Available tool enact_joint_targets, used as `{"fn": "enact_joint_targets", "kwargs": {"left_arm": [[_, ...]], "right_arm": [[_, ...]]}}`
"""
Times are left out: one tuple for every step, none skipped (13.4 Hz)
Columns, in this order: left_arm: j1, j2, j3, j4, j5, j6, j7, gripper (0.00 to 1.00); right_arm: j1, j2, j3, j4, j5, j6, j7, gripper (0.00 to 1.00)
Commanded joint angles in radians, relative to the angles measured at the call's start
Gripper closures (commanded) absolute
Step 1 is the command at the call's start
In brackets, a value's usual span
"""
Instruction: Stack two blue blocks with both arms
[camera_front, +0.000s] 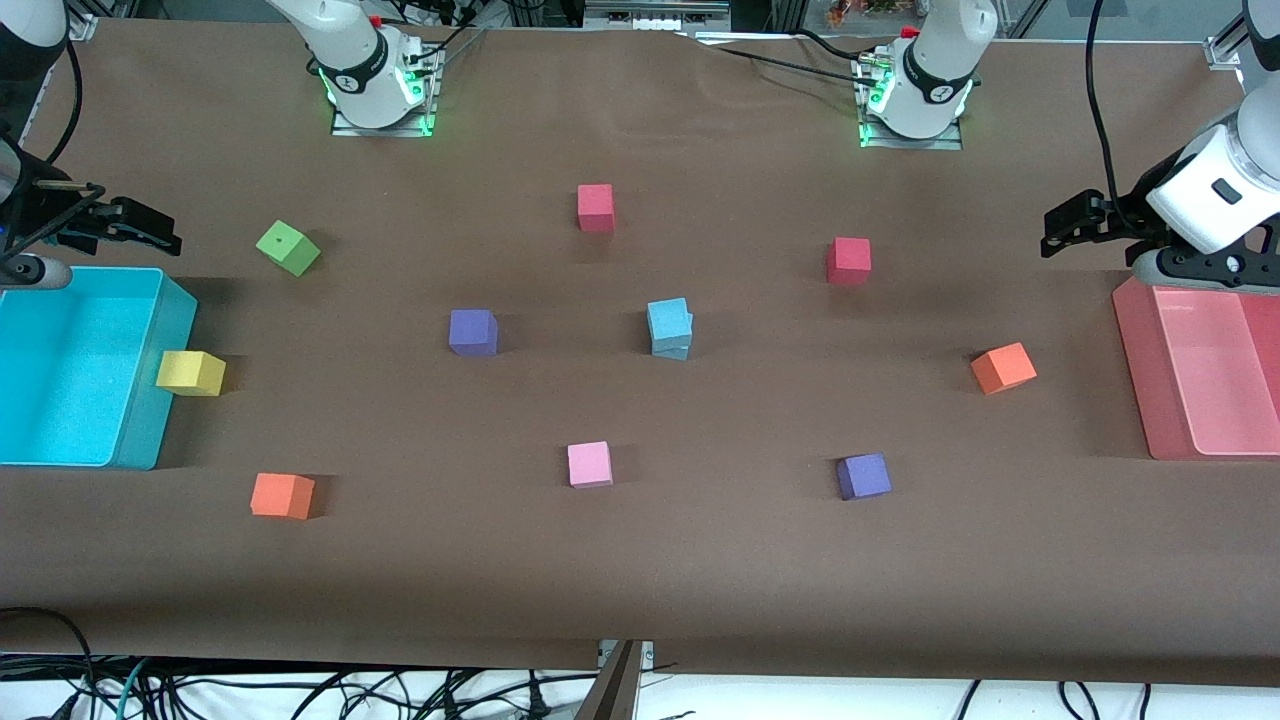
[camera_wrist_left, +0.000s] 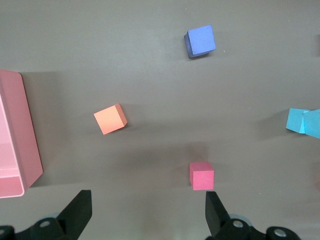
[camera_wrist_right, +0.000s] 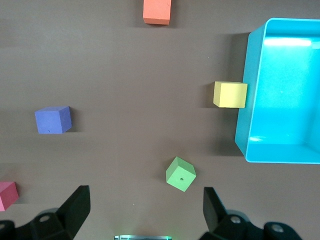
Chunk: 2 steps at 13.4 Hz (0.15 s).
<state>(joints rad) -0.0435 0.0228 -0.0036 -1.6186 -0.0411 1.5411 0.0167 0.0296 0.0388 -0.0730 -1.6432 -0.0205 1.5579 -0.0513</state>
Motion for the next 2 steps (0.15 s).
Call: {"fn": "enact_joint_targets", "kwargs": {"left_arm": [[0.014, -0.004, -0.013, 0.016, -0.019, -0.024, -0.006, 0.00], [0.014, -0.004, -0.015, 0.017, -0.019, -0.024, -0.006, 0.00]], "right_arm": [[-0.002, 0.003, 0.001, 0.014, 0.011, -0.009, 0.011, 0.00], [-0.002, 0.003, 0.001, 0.013, 0.011, -0.009, 0.011, 0.00]]}}
